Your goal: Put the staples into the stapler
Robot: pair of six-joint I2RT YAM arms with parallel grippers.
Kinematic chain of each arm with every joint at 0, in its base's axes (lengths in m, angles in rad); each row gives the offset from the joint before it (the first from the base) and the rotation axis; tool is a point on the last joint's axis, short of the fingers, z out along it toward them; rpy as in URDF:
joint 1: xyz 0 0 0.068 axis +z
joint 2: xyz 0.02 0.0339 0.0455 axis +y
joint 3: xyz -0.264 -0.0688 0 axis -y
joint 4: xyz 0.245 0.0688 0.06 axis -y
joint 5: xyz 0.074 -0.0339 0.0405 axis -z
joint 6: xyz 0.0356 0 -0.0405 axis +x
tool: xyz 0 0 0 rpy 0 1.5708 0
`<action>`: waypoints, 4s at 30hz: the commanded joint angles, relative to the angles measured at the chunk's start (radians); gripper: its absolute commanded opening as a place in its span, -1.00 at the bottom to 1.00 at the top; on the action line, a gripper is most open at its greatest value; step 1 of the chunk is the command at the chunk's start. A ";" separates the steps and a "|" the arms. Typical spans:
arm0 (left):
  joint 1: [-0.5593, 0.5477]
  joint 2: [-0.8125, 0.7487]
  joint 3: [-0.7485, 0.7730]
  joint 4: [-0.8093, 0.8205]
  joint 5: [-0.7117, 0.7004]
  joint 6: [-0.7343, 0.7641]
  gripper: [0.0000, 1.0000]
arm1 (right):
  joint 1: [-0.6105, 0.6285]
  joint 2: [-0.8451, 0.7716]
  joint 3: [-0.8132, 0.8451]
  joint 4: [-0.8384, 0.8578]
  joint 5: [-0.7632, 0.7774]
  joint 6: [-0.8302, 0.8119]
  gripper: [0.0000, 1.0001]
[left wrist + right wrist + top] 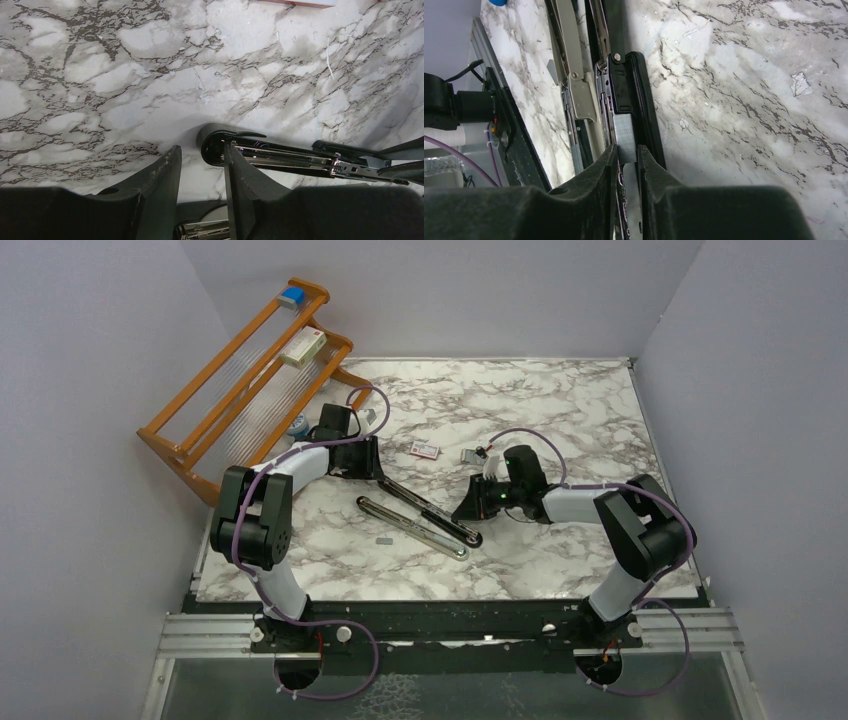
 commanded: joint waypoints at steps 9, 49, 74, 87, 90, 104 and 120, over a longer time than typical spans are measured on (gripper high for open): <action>0.002 0.023 0.004 -0.035 -0.047 0.026 -0.21 | -0.008 -0.047 -0.005 0.020 -0.020 -0.066 -0.63; 0.002 0.029 0.004 -0.035 -0.045 0.024 -0.21 | 0.325 -0.254 -0.050 -0.107 0.607 -0.374 -0.72; 0.002 0.026 0.004 -0.035 -0.045 0.024 -0.21 | 0.325 -0.223 -0.035 -0.142 0.561 -0.380 -0.71; 0.002 0.025 0.005 -0.035 -0.045 0.024 -0.21 | 0.325 -0.215 -0.030 -0.156 0.540 -0.369 -0.71; 0.002 0.026 0.005 -0.035 -0.045 0.024 -0.21 | 0.324 -0.208 -0.025 -0.167 0.537 -0.371 -0.71; 0.002 0.026 0.004 -0.035 -0.045 0.024 -0.21 | 0.324 -0.184 -0.004 -0.196 0.535 -0.367 -0.67; 0.002 0.026 0.004 -0.035 -0.044 0.024 -0.21 | 0.325 -0.183 0.040 -0.268 0.508 -0.329 -0.65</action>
